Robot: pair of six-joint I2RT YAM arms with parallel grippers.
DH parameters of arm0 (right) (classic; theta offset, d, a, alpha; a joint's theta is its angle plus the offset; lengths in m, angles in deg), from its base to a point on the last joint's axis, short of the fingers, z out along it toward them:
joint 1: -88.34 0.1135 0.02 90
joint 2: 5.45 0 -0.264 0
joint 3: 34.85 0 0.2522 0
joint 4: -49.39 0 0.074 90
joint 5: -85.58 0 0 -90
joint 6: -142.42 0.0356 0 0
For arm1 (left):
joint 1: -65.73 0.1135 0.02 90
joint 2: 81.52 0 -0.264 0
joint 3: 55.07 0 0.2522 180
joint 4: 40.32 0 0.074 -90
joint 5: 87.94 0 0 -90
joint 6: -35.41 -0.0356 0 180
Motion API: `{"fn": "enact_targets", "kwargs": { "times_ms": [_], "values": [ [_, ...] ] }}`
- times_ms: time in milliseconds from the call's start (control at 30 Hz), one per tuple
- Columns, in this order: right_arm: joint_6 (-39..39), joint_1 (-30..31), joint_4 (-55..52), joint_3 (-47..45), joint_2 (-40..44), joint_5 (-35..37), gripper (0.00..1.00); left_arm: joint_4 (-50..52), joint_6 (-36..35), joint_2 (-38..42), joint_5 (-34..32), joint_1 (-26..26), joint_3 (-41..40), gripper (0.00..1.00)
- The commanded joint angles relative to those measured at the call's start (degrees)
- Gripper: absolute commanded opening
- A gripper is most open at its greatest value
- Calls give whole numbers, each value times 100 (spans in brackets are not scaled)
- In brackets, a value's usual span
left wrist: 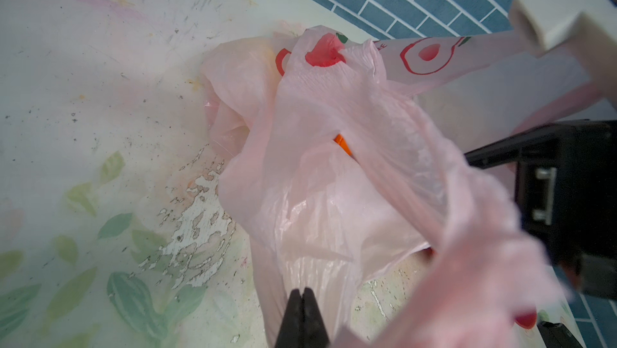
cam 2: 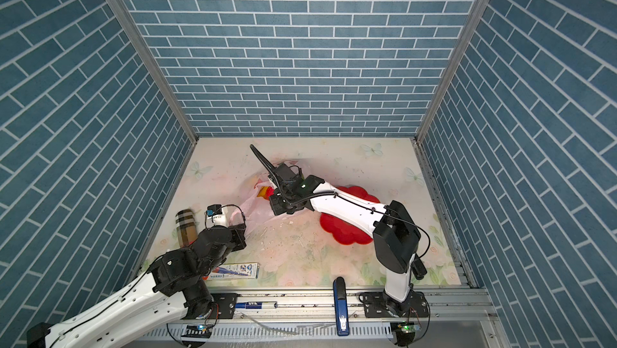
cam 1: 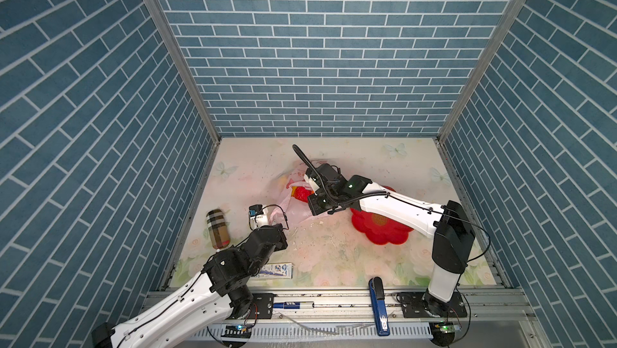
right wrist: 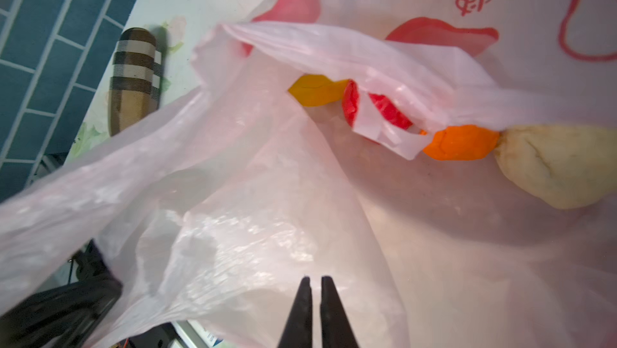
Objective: Take fruits out of the plastic bag
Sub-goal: Spread open the plastic bag at the top-center of the table.
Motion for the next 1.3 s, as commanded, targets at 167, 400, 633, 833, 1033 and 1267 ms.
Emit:
{"fn": "enact_targets", "kwargs": {
  "times_ms": [167,400,633,833,1033,1267],
  "values": [
    [-272,-172,573,-288,-168,51,11,434,246,-138,472,-193,300,3],
    [-280,-41,480,-691,-272,-713,11,830,292,-374,435,-210,816,3],
    [-195,140,279,-1136,-149,-962,11,1181,429,-754,466,-211,1076,3],
    [59,137,367,-1538,-211,-964,11,1146,619,-788,449,-211,809,3],
    [118,46,502,-1440,-11,-335,15,1011,662,-951,309,-210,671,3],
    [39,-245,560,-935,29,613,24,853,573,-934,253,-207,620,2]
  ]
}}
